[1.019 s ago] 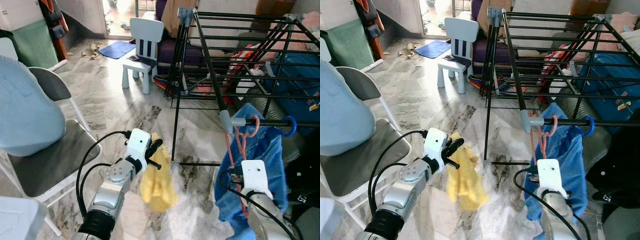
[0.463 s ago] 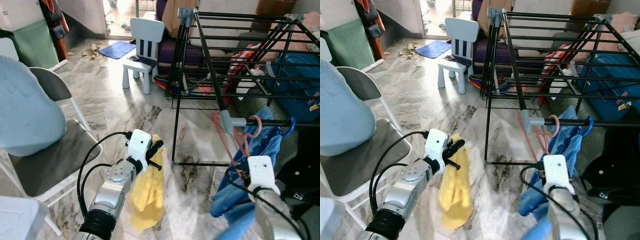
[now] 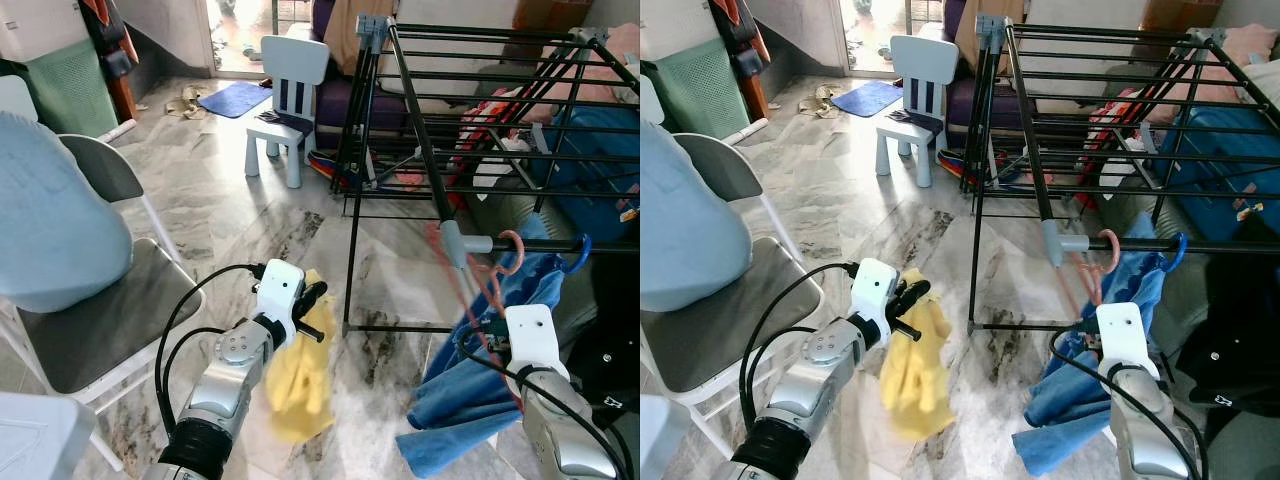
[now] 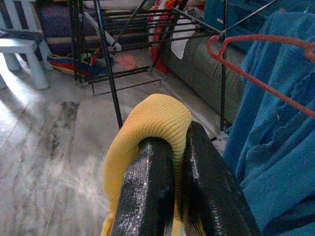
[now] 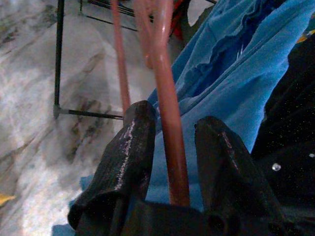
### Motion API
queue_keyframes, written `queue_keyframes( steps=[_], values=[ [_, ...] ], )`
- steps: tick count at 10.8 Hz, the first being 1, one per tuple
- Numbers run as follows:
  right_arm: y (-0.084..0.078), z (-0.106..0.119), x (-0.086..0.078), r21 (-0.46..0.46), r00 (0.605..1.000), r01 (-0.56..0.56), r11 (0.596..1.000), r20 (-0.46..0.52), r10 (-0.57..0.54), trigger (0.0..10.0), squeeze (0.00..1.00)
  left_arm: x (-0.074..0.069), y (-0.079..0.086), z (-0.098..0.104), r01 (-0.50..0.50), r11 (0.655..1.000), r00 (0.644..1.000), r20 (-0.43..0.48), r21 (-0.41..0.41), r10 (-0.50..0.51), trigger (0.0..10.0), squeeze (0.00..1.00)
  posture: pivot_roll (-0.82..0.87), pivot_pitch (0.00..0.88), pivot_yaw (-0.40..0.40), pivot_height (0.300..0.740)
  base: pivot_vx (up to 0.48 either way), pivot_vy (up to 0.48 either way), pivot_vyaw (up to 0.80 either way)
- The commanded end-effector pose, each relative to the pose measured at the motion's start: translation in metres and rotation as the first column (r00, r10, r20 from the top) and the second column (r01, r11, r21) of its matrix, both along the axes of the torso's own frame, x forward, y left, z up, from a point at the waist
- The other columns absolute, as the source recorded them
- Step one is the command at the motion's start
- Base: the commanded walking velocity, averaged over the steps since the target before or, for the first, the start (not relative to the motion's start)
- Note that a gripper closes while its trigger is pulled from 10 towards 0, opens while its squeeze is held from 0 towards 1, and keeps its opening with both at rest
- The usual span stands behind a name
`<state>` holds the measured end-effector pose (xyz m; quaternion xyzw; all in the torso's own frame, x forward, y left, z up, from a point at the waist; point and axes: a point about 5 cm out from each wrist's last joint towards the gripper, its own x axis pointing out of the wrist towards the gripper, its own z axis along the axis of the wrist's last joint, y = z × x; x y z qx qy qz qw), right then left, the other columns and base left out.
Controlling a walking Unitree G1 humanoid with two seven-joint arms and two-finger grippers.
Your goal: Hang hanger
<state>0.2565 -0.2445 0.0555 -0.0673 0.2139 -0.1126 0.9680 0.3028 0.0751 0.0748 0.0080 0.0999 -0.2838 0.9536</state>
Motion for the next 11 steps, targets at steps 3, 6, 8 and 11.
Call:
queue_keyframes(
  steps=[3, 6, 8, 11],
  values=[
    [-0.005, -0.002, 0.000, 0.009, 1.000, 0.003, 1.000, -0.004, -0.003, 0.0, 0.00, 0.004, -0.004, 0.008, 0.026, 1.000, 0.999, 0.027, 0.006, -0.026, 10.0, 0.00, -0.01, 0.000, -0.045, 0.740, 0.000, 0.000, 0.00],
    [-0.004, -0.006, -0.001, 0.022, 1.000, -0.004, 1.000, -0.011, 0.004, 0.0, 0.00, 0.004, -0.004, 0.009, 0.027, 1.000, 0.999, 0.026, 0.011, -0.027, 10.0, 0.00, -0.01, 0.000, -0.046, 0.740, 0.000, 0.000, 0.00],
    [-0.005, 0.006, 0.001, 0.011, 0.997, 0.014, 1.000, 0.077, -0.015, 0.0, 0.00, 0.004, -0.003, 0.009, 0.025, 1.000, 0.999, 0.027, 0.011, -0.025, 10.0, 0.00, -0.01, 0.000, -0.043, 0.740, 0.000, 0.000, 0.00],
    [0.002, 0.027, -0.012, -0.004, 0.971, 0.043, 0.999, 0.235, -0.041, 0.0, 0.00, 0.004, -0.002, 0.010, 0.013, 1.000, 0.999, 0.039, 0.005, -0.014, 10.0, 0.00, -0.02, 0.000, -0.044, 0.740, 0.000, 0.000, 0.00]
  ],
)
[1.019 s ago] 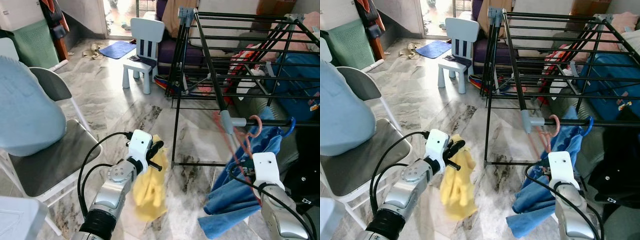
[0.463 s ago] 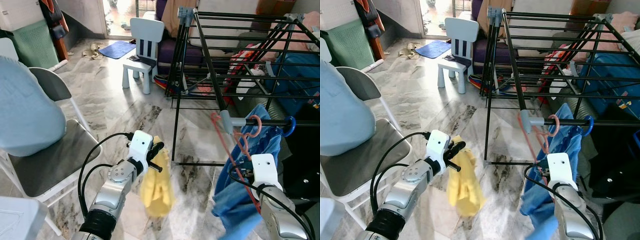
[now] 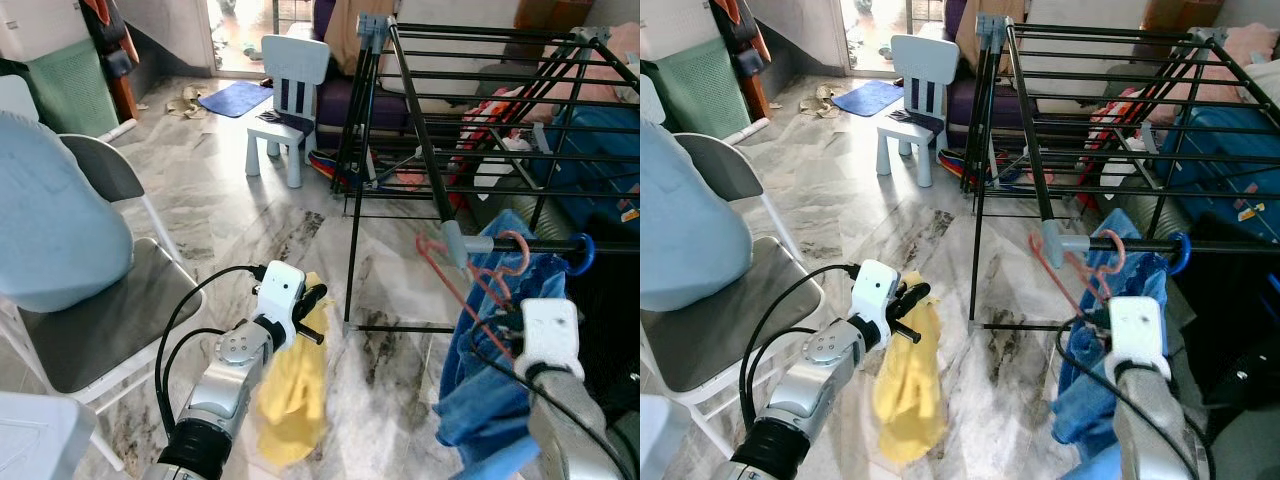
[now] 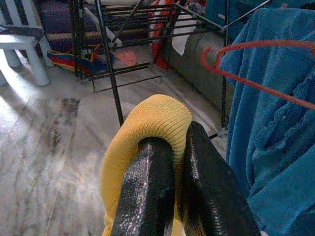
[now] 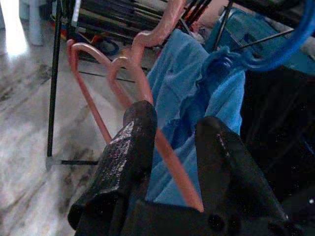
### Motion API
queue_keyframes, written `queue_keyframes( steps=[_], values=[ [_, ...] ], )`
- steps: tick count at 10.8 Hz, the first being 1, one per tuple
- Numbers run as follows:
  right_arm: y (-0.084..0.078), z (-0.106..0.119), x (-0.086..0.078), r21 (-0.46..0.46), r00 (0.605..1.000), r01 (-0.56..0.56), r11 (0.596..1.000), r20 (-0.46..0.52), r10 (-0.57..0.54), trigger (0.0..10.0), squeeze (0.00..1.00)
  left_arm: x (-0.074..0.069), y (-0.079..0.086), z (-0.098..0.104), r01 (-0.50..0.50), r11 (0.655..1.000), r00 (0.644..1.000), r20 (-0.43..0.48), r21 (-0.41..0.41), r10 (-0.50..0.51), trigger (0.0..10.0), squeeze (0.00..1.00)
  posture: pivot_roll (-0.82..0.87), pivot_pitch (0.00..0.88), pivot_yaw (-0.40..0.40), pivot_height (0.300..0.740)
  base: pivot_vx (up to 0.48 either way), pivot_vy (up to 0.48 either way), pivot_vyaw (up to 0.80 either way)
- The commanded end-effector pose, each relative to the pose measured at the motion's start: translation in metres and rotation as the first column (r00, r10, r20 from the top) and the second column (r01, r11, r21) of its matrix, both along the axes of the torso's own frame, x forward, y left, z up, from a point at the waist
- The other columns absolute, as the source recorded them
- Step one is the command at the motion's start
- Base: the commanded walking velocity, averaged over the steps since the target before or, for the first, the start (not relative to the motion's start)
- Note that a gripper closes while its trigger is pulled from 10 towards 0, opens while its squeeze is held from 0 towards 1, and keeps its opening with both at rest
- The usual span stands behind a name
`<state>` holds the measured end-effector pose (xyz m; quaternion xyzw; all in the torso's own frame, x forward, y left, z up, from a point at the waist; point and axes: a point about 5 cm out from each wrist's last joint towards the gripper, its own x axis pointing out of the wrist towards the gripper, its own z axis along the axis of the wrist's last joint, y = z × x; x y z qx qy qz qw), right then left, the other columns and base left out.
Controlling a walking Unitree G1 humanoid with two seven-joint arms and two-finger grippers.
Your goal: Hang hanger
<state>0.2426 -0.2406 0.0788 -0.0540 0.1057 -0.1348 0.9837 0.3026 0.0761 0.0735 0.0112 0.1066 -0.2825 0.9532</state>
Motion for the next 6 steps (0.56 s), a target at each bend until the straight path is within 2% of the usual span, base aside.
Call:
queue_keyframes(
  steps=[1, 2, 3, 6],
  values=[
    [0.0013, -0.0047, -0.0048, -0.005, 1.000, -0.002, 1.000, -0.019, 0.002, 10.0, 0.00, 0.0039, -0.0050, 0.0115, 0.020, 1.000, 0.999, 0.047, -0.001, -0.020, 10.0, 0.00, -0.02, 0.000, -0.041, 0.740, 0.000, 0.000, 0.00],
    [0.0009, -0.0053, -0.0062, -0.005, 1.000, 0.004, 1.000, -0.019, -0.004, 10.0, 0.00, 0.0040, -0.0054, 0.0115, 0.022, 1.000, 0.999, 0.047, 0.000, -0.022, 10.0, 0.00, -0.02, 0.000, -0.038, 0.740, 0.000, 0.000, 0.00],
    [0.0007, -0.0036, -0.0064, 0.018, 1.000, 0.000, 1.000, -0.004, 0.000, 10.0, 1.00, 0.0041, -0.0054, 0.0114, 0.025, 1.000, 0.999, 0.045, 0.003, -0.025, 10.0, 0.00, -0.02, 0.000, -0.037, 0.740, 0.000, 0.000, 0.00],
    [-0.0021, 0.0004, -0.0049, -0.015, 1.000, -0.009, 1.000, -0.001, 0.009, 10.0, 1.00, 0.0045, -0.0062, 0.0104, 0.029, 0.999, 0.999, 0.039, 0.015, -0.029, 10.0, 0.00, -0.02, 0.000, -0.036, 0.740, 0.000, 0.000, 0.00]
  ],
)
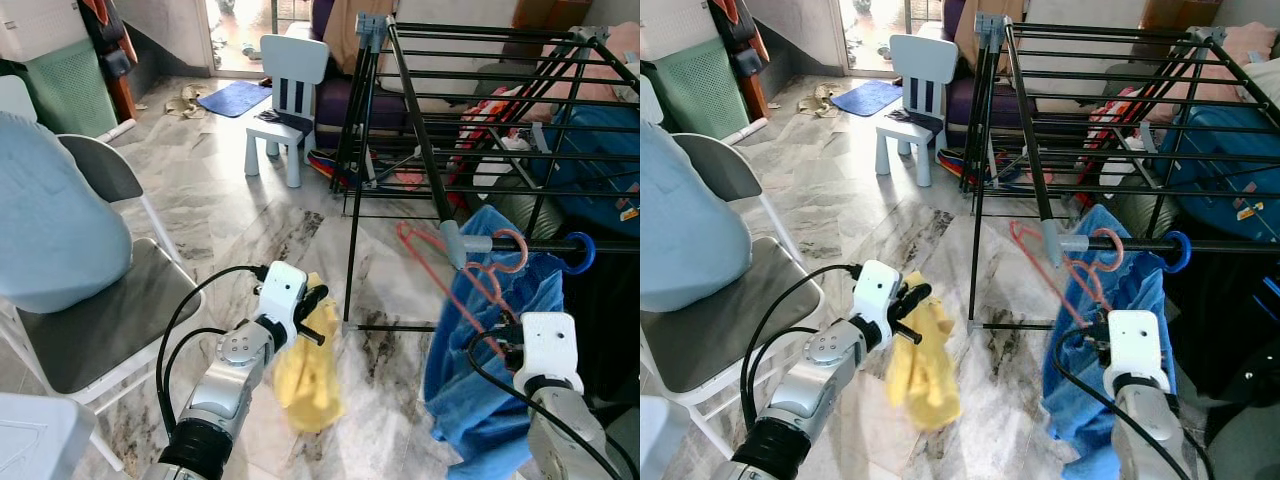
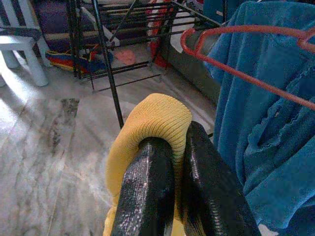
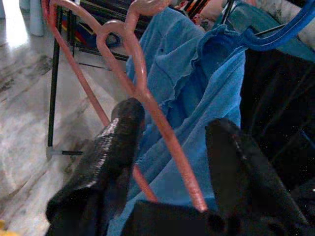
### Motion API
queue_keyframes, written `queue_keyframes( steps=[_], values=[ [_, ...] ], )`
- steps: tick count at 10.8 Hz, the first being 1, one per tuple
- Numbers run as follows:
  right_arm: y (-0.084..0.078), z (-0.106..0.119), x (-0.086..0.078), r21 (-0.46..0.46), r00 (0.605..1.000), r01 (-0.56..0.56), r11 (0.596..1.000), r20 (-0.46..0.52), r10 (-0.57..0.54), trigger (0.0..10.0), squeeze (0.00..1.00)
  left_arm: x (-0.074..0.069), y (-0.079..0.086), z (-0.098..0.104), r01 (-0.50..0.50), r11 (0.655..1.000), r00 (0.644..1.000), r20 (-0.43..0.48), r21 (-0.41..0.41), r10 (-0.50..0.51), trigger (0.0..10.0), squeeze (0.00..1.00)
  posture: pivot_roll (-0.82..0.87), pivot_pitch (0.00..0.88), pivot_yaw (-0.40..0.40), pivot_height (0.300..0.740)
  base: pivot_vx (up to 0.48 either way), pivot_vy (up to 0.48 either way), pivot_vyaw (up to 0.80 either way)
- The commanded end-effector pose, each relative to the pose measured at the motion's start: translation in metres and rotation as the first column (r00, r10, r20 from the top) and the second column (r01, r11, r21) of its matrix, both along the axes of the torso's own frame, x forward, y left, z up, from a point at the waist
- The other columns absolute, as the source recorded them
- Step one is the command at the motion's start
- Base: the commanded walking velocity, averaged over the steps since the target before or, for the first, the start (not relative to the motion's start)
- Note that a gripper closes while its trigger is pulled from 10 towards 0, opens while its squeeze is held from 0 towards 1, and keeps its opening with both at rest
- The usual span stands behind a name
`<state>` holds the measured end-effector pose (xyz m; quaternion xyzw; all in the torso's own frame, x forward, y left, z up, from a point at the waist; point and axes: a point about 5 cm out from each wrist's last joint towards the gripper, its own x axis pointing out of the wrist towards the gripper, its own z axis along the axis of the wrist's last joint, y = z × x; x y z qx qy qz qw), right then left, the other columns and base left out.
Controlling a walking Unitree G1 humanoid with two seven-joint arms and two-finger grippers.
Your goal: Hang hanger
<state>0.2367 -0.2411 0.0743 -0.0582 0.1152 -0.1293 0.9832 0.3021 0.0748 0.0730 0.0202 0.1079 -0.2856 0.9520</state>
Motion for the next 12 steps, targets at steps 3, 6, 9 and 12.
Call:
queue_keyframes(
  steps=[3, 6, 9, 12],
  values=[
    [-0.008, 0.007, 0.005, -0.018, 0.999, -0.033, 0.999, 0.001, 0.034, 10.0, 1.00, 0.005, -0.006, 0.009, 0.025, 1.000, 0.999, 0.029, 0.012, -0.025, 10.0, 0.00, -0.02, 0.000, -0.035, 0.740, 0.000, 0.000, 0.00],
    [-0.017, 0.010, 0.004, -0.075, 0.999, -0.051, 0.996, -0.016, 0.050, 10.0, 0.00, 0.005, -0.007, 0.009, 0.027, 1.000, 0.999, 0.027, 0.013, -0.027, 10.0, 0.00, -0.02, 0.000, -0.039, 0.740, 0.000, 0.000, 0.00],
    [-0.026, 0.005, 0.004, -0.052, 0.989, -0.124, 0.991, -0.088, 0.119, 10.0, 0.00, 0.006, -0.008, 0.009, 0.035, 0.999, 0.999, 0.020, 0.011, -0.035, 10.0, 0.00, -0.02, 0.000, -0.038, 0.740, 0.000, 0.000, 0.00],
    [-0.055, 0.005, 0.009, -0.074, 0.973, -0.160, 0.984, -0.178, 0.145, 10.0, 0.00, 0.006, -0.008, 0.008, 0.043, 0.999, 0.999, 0.015, 0.017, -0.044, 10.0, 0.00, -0.01, 0.000, -0.038, 0.740, 0.000, 0.000, 0.00]
  ],
)
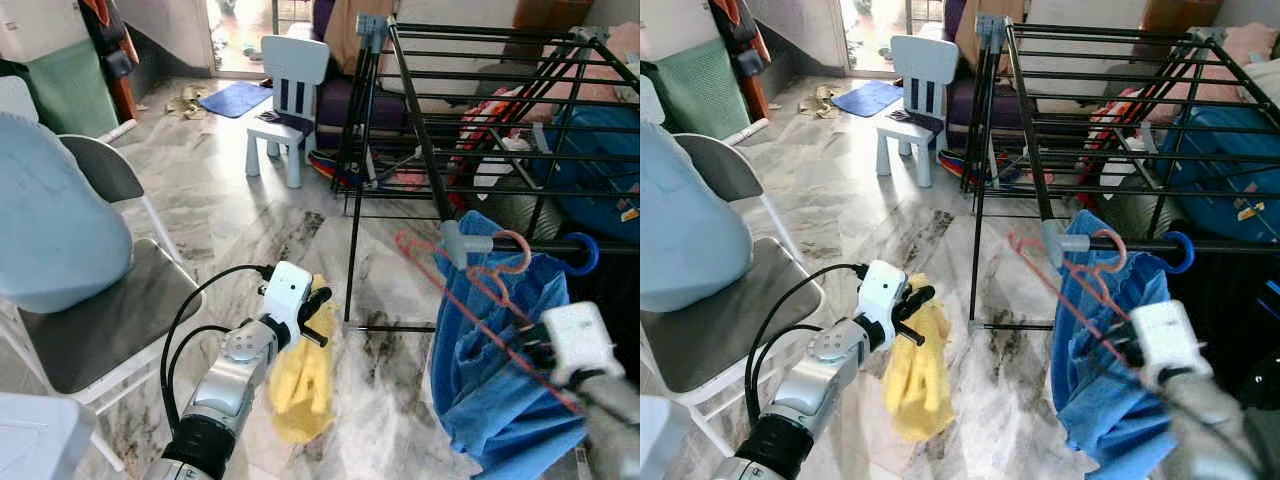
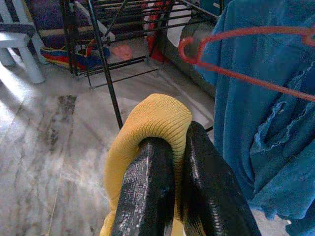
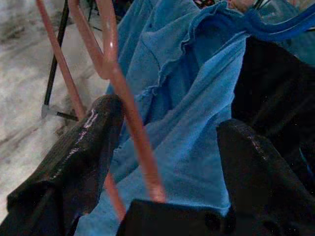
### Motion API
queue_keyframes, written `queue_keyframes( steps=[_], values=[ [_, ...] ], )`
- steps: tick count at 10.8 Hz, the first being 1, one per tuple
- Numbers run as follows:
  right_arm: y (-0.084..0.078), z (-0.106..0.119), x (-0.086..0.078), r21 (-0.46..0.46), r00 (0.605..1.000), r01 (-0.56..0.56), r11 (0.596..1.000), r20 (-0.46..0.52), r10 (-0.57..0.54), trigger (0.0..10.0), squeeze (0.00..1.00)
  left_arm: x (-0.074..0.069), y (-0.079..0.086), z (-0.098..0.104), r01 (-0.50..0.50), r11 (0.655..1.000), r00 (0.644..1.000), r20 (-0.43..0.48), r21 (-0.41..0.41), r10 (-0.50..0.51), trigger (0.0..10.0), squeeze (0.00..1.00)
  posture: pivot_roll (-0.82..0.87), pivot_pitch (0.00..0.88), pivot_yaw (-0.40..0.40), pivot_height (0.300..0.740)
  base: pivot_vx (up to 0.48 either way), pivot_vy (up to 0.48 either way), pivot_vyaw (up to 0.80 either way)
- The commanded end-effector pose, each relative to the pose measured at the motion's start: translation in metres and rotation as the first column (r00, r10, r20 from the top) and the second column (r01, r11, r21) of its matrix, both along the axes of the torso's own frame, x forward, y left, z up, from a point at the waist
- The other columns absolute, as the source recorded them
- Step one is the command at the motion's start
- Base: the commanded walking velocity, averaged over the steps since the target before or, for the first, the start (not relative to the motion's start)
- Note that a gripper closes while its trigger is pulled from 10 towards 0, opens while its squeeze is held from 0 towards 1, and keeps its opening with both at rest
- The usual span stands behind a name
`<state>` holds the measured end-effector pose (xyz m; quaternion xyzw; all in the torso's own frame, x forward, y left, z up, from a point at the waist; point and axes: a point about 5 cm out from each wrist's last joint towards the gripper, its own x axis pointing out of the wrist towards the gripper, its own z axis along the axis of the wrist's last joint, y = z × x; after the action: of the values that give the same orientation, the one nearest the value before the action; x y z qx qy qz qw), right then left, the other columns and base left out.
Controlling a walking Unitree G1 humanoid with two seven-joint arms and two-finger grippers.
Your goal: Hang hanger
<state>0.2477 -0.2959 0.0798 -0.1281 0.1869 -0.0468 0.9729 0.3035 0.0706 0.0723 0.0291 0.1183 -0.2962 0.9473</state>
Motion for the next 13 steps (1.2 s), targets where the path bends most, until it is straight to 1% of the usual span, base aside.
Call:
queue_keyframes(
  steps=[1, 2, 4, 5, 6, 9, 10, 11, 13],
  values=[
    [-0.004, -0.002, 0.000, 0.004, 1.000, -0.012, 1.000, -0.025, 0.012, 10.0, 0.00, 0.005, -0.004, 0.009, 0.021, 1.000, 0.999, 0.029, 0.001, -0.021, 10.0, 0.00, -0.01, 0.000, -0.037, 0.740, 0.000, 0.000, 0.00],
    [-0.006, -0.004, 0.001, 0.002, 0.998, -0.037, 0.999, -0.045, 0.038, 10.0, 0.00, 0.005, -0.003, 0.009, 0.023, 1.000, 0.999, 0.028, 0.005, -0.023, 10.0, 0.00, -0.01, 0.000, -0.033, 0.740, 0.000, 0.000, 0.00],
    [0.001, -0.012, 0.003, 0.068, 0.987, -0.131, 0.989, -0.089, 0.137, 10.0, 0.00, 0.005, -0.004, 0.008, 0.033, 0.999, 0.999, 0.025, 0.016, -0.034, 10.0, 0.00, -0.01, 0.000, -0.030, 0.740, 0.000, 0.000, 0.00],
    [0.002, -0.013, 0.004, 0.072, 0.983, -0.151, 0.986, -0.096, 0.157, 4.7, 0.00, 0.005, -0.003, 0.008, 0.036, 0.999, 0.999, 0.024, 0.020, -0.037, 10.0, 0.00, -0.01, 0.000, -0.029, 0.740, 0.000, 0.000, 0.00],
    [0.000, -0.013, 0.005, 0.071, 0.981, -0.160, 0.985, -0.099, 0.167, 1.1, 0.00, 0.005, -0.003, 0.008, 0.038, 0.999, 0.999, 0.023, 0.022, -0.038, 10.0, 0.00, 0.00, 0.000, -0.029, 0.740, 0.000, 0.000, 0.00],
    [0.000, -0.015, 0.009, 0.057, 0.977, -0.180, 0.982, -0.109, 0.186, 1.8, 0.00, 0.005, -0.004, 0.007, 0.043, 0.999, 0.999, 0.022, 0.029, -0.044, 10.0, 0.00, 0.00, 0.000, -0.029, 0.740, 0.000, 0.000, 0.00],
    [0.001, -0.016, 0.010, 0.059, 0.976, -0.181, 0.982, -0.108, 0.186, 1.6, 0.00, 0.004, -0.004, 0.007, 0.045, 0.999, 0.999, 0.022, 0.030, -0.046, 10.0, 0.00, 0.00, 0.000, -0.029, 0.740, 0.000, 0.000, 0.00],
    [0.002, -0.018, 0.011, 0.063, 0.977, -0.182, 0.981, -0.106, 0.188, 0.7, 0.00, 0.004, -0.004, 0.007, 0.047, 0.998, 0.999, 0.021, 0.032, -0.048, 10.0, 0.00, 0.00, 0.000, -0.029, 0.740, 0.000, 0.000, 0.00],
    [0.003, -0.021, 0.011, 0.060, 0.977, -0.177, 0.982, -0.109, 0.183, 0.5, 0.00, 0.004, -0.005, 0.007, 0.049, 0.998, 0.999, 0.021, 0.035, -0.050, 10.0, 0.00, 0.00, 0.000, -0.029, 0.740, 0.000, 0.000, 0.00]
  ],
)
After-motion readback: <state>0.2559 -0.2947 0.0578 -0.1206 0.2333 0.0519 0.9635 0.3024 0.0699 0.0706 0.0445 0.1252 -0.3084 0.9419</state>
